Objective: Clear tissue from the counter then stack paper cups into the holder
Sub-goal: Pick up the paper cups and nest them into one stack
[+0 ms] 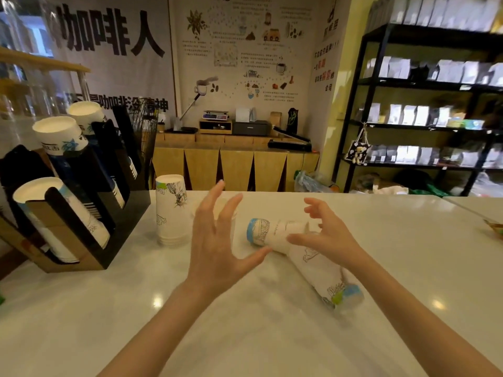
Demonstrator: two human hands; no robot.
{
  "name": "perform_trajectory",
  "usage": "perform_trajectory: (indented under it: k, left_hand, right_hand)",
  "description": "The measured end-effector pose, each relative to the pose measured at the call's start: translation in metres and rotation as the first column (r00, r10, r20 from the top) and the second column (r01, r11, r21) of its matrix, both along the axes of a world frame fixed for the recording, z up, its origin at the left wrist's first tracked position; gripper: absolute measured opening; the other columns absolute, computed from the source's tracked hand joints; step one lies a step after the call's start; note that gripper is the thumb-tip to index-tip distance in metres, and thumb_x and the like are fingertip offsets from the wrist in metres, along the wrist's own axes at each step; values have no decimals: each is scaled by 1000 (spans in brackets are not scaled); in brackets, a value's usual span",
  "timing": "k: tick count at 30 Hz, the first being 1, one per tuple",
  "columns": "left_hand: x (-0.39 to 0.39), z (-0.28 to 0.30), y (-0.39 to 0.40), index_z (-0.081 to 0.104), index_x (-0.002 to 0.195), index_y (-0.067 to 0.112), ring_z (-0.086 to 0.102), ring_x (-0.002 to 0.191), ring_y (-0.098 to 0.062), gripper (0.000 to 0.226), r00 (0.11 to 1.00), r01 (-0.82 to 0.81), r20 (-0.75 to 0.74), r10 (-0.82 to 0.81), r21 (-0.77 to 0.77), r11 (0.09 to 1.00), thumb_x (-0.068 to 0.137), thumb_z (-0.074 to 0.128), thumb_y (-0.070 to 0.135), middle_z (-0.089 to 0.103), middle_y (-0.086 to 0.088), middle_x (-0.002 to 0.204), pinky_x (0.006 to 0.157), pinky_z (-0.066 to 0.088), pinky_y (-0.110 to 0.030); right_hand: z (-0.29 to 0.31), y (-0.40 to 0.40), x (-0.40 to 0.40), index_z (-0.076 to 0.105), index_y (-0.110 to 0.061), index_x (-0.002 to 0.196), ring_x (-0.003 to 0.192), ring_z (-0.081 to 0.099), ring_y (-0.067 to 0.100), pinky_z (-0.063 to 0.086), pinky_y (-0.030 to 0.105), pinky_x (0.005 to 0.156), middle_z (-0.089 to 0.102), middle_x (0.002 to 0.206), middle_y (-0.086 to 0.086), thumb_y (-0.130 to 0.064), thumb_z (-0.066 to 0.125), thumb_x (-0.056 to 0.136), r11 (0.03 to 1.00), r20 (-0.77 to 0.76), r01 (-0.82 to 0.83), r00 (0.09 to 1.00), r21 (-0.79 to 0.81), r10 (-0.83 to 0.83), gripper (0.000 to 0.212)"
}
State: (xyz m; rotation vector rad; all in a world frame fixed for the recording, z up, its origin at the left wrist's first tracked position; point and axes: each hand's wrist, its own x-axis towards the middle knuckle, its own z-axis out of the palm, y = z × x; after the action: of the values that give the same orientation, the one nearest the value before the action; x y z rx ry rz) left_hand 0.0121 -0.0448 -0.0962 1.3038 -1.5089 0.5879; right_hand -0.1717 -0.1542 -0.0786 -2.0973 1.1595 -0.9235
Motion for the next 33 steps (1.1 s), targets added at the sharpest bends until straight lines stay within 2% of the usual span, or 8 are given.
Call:
perform_trajectory:
  k: [3, 6, 11, 15, 19, 24, 28, 33]
  left_hand:
    - [-24, 7, -18, 41, 124, 19, 28, 130, -19, 63, 968, 156, 191, -166, 66, 986, 69, 63, 43, 27, -6, 140, 108, 22, -25]
    - [-37, 5, -48, 38, 130, 22, 23, 135, -21, 63, 930, 122, 302, -208, 281, 952, 71, 60, 34, 28, -7, 147, 112, 24, -34]
    - [-35, -14, -100, 4, 142, 26, -2, 143, -26, 94, 926, -115, 327, -190, 721, 683, 73, 66, 26, -3, -5, 156, 116, 9, -43]
    - [-29, -31, -118, 9, 142, 24, 7, 142, -24, 87, 931, -81, 286, -225, 766, 637, 74, 64, 26, 10, -5, 155, 116, 11, -43]
    - [-33, -41, -125, 22, 139, 24, 25, 136, -21, 72, 952, -13, 224, -209, 712, 702, 77, 61, 27, 30, -2, 148, 111, 22, -37]
    - [-27, -20, -133, 26, 135, 23, 37, 124, -27, 73, 938, -146, 321, -135, 714, 685, 74, 65, 29, 40, -7, 138, 99, 37, -43]
    - [-25, 25, -117, 29, 134, 23, 43, 117, -23, 86, 994, 75, 19, -112, 636, 768, 63, 77, 31, 44, -6, 131, 98, 40, -42]
    - [-15, 95, -73, 36, 129, 26, 48, 110, -16, 82, 908, 356, -359, -214, 397, 846, 60, 80, 28, 51, 2, 121, 92, 46, -41]
  right_hand:
    - [-14, 0, -19, 25, -21, 143, 128, 41, 23, 39, 33, 96, 41, 142, 7, -39, 83, 59, 989, -87, 109, 991, 96, -101, 104]
    - [-29, 1, -29, 17, -22, 145, 132, 39, 25, 40, 42, 104, 34, 149, 8, -54, 79, 53, 965, -195, 177, 971, 193, -139, 116]
    - [-34, -1, -35, 16, -18, 145, 119, 52, 27, 46, 36, 91, 47, 138, 10, -55, 74, 61, 932, -264, 206, 956, 297, -127, 108]
    - [-32, -3, -41, 17, -18, 144, 114, 55, 27, 46, 30, 81, 47, 138, 11, -50, 71, 69, 906, -267, 205, 958, 371, -107, 98]
    - [-28, -9, -56, 16, -23, 145, 105, 58, 25, 50, 32, 83, 50, 134, 8, -46, 72, 69, 889, -233, 178, 969, 423, -84, 97]
    - [-32, -14, -76, 25, -27, 140, 91, 63, 18, 52, 29, 75, 53, 103, -7, -43, 68, 74, 863, -146, 136, 987, 486, -72, 81]
    - [-38, -18, -77, 40, -24, 132, 88, 66, 17, 54, 27, 69, 60, 104, -5, -43, 69, 73, 849, -78, 93, 995, 520, -61, 69]
    - [-31, -24, -54, 39, -26, 130, 88, 67, 16, 54, 23, 66, 62, 108, -1, -38, 70, 75, 869, 81, -7, 996, 496, -39, 64]
